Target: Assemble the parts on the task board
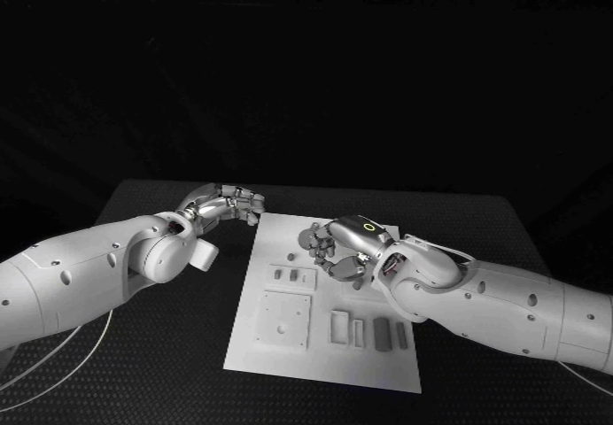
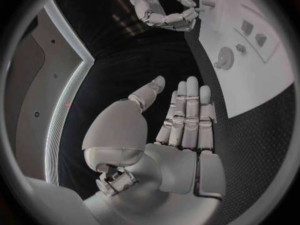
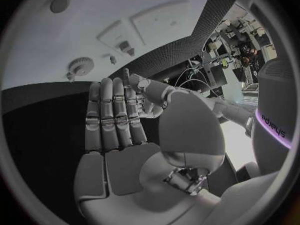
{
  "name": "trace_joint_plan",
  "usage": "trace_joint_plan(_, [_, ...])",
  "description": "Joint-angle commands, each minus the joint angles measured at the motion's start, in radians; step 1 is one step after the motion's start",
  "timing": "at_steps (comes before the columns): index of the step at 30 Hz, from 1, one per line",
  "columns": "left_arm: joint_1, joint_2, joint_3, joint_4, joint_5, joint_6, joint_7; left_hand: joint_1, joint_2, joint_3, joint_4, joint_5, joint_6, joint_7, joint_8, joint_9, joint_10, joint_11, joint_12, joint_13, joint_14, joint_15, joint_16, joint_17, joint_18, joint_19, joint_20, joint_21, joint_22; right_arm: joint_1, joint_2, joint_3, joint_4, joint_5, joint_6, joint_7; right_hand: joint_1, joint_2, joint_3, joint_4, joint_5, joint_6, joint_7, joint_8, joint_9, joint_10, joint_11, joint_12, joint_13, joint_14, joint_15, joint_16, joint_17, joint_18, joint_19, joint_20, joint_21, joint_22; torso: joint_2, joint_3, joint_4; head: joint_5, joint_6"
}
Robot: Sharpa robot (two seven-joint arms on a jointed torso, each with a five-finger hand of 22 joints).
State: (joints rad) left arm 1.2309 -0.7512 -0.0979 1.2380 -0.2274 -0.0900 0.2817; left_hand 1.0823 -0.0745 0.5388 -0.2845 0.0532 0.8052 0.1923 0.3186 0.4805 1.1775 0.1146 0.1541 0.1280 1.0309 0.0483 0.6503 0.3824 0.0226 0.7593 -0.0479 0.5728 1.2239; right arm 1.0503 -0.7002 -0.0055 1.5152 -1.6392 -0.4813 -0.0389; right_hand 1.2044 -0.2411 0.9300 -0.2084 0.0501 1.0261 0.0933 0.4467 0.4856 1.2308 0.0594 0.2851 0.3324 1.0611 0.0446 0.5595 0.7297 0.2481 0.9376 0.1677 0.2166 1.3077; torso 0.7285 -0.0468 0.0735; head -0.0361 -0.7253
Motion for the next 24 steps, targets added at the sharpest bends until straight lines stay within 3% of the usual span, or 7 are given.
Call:
trace_joint_plan(1, [0.001,0.006,0.001,-0.002,0.006,0.011,0.007,-0.009,0.001,-0.005,-0.002,-0.001,-0.007,-0.003,-0.001,-0.002,0.000,0.003,-0.006,-0.001,0.007,0.003,-0.005,0.002,0.014,0.006,0.000,-0.004,0.002,-0.014,0.017,-0.002,-0.009,-0.025,0.004,0.027,0.003,0.004,-0.006,-0.003,-0.002,0.005,0.001,-0.001,0.002,0.004,-0.001,-0.004,0.002,0.004,0.000,-0.007,0.001,0.014,0.004,0.000,0.003,0.017,0.000,-0.0013,0.0017,0.020,-0.003])
trace_joint_plan(4, [0.001,0.009,0.001,-0.009,0.006,0.009,0.008,-0.009,0.001,-0.004,-0.002,-0.001,-0.007,-0.003,-0.001,-0.002,0.001,0.003,-0.006,-0.001,0.007,0.003,-0.005,0.003,0.014,0.006,0.000,-0.005,0.002,-0.021,0.037,-0.005,-0.015,-0.030,0.010,0.032,0.002,0.005,-0.006,-0.003,-0.002,0.005,0.001,-0.002,0.002,0.004,-0.001,-0.004,0.002,0.004,0.000,-0.007,0.002,0.014,0.004,0.000,0.003,0.017,0.001,-0.0006,-0.0033,0.041,-0.016])
trace_joint_plan(7, [0.001,0.013,0.001,-0.015,0.006,0.008,0.009,-0.008,0.002,-0.004,-0.002,-0.001,-0.007,-0.003,-0.001,-0.002,0.001,0.003,-0.006,-0.001,0.007,0.003,-0.006,0.004,0.014,0.007,0.000,-0.005,0.002,-0.025,0.048,-0.009,-0.015,-0.045,0.011,0.032,0.002,0.006,-0.007,-0.004,-0.002,0.004,0.001,-0.002,0.003,0.004,0.000,-0.005,0.003,0.004,0.000,-0.008,0.002,0.014,0.004,0.000,0.003,0.017,0.000,0.0008,-0.0033,0.054,-0.017])
trace_joint_plan(11, [0.002,0.017,0.001,-0.021,0.006,0.008,0.007,-0.008,0.002,-0.004,-0.002,-0.001,-0.007,-0.003,-0.001,-0.002,0.001,0.003,-0.006,-0.001,0.007,0.003,-0.006,0.005,0.014,0.007,0.001,-0.005,0.002,-0.032,0.064,-0.023,-0.026,-0.070,0.014,0.032,0.002,0.007,-0.008,-0.005,-0.002,0.004,0.002,-0.003,0.004,0.004,0.000,-0.006,0.004,0.004,0.000,-0.009,0.003,0.014,0.004,0.001,0.003,0.017,0.000,-0.0011,-0.0022,0.070,-0.021])
trace_joint_plan(17, [0.008,0.026,0.002,-0.032,0.006,0.007,0.007,-0.008,0.003,-0.004,-0.001,-0.001,-0.007,-0.003,0.000,-0.002,0.001,0.003,-0.006,-0.001,0.007,0.003,-0.007,0.005,0.014,0.007,0.001,-0.005,0.002,-0.046,0.085,-0.043,-0.046,-0.083,0.017,0.032,0.002,0.009,-0.009,-0.007,-0.002,0.003,0.002,-0.003,0.005,0.003,0.000,-0.008,0.005,0.004,0.000,-0.011,0.003,0.014,0.003,0.001,0.003,0.017,0.002,-0.0010,0.0004,0.075,-0.038])
trace_joint_plan(20, [0.009,0.030,0.002,-0.035,0.006,0.008,0.006,-0.008,0.003,-0.004,-0.002,-0.001,-0.008,-0.003,0.000,-0.002,0.001,0.003,-0.006,-0.001,0.007,0.003,-0.007,0.006,0.014,0.007,0.001,-0.005,0.002,-0.049,0.089,-0.051,-0.046,-0.084,0.020,0.032,0.002,0.009,-0.009,-0.007,-0.002,0.003,0.002,-0.003,0.005,0.003,0.000,-0.008,0.005,0.004,0.000,-0.011,0.004,0.014,0.003,0.001,0.002,0.017,0.002,-0.0008,-0.0035,0.080,-0.041])
trace_joint_plan(24, [0.012,0.033,0.002,-0.037,0.006,0.009,0.005,-0.007,0.002,-0.003,-0.002,-0.001,-0.008,-0.003,0.000,-0.002,0.001,0.003,-0.006,-0.001,0.007,0.003,-0.008,0.006,0.014,0.007,0.001,-0.006,0.003,-0.051,0.090,-0.063,-0.051,-0.085,0.023,0.033,0.002,0.009,-0.009,-0.008,-0.002,0.003,0.002,-0.003,0.006,0.004,0.000,-0.008,0.006,0.004,0.000,-0.012,0.004,0.014,0.003,0.001,0.002,0.017,0.001,-0.0008,-0.0018,0.082,-0.045])
